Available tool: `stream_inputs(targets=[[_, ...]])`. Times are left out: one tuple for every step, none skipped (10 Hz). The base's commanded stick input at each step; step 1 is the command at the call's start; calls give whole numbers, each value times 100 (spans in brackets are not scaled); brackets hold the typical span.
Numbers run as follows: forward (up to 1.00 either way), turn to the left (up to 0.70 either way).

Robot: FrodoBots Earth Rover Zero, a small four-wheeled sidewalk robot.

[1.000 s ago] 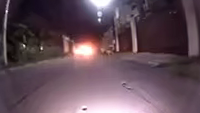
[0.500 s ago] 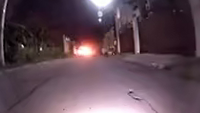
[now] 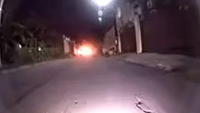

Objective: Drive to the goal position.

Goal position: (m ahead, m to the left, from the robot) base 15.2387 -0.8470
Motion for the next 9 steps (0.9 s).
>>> stream_inputs(targets=[[70, 0], [70, 0], [70, 0], [70, -6], [70, -15], [70, -24], [70, -33], [70, -34], [70, -34]])
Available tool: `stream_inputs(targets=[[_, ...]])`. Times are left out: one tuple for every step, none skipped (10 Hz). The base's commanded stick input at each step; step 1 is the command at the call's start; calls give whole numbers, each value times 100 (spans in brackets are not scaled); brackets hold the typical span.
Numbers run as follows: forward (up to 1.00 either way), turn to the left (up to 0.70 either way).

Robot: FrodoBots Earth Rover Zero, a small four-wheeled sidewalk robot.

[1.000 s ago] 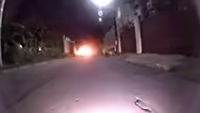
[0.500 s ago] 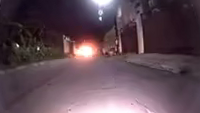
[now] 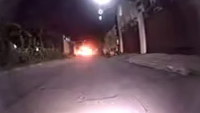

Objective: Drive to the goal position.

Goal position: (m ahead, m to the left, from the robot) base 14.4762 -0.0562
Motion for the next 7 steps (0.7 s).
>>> stream_inputs(targets=[[70, -33], [70, -32], [70, -31], [70, -30], [70, -27], [70, -24], [70, -22]])
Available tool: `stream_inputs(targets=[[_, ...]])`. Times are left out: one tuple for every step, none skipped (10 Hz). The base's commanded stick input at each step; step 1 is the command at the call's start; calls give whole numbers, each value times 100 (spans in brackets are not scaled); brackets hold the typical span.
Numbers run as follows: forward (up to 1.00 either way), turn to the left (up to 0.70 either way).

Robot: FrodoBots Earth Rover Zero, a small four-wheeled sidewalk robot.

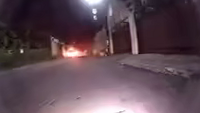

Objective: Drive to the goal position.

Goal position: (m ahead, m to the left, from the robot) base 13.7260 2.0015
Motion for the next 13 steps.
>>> stream_inputs(targets=[[70, -19], [70, -16], [70, -14], [70, -11], [70, -8], [70, -5], [70, -3], [70, 0], [70, 0], [70, 0], [70, 0], [70, 0], [70, 0]])
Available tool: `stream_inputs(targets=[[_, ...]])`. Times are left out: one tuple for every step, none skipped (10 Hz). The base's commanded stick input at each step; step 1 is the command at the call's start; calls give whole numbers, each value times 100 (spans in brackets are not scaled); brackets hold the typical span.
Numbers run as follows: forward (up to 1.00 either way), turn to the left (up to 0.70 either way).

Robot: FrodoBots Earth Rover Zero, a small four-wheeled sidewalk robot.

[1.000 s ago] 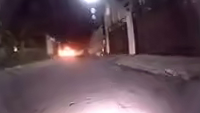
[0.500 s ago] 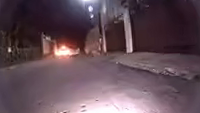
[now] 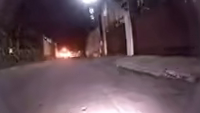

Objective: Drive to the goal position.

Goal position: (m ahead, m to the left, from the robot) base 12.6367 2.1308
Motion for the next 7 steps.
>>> stream_inputs(targets=[[70, 0], [70, 0], [70, 0], [70, 0], [70, 0], [70, 0], [70, 0]])
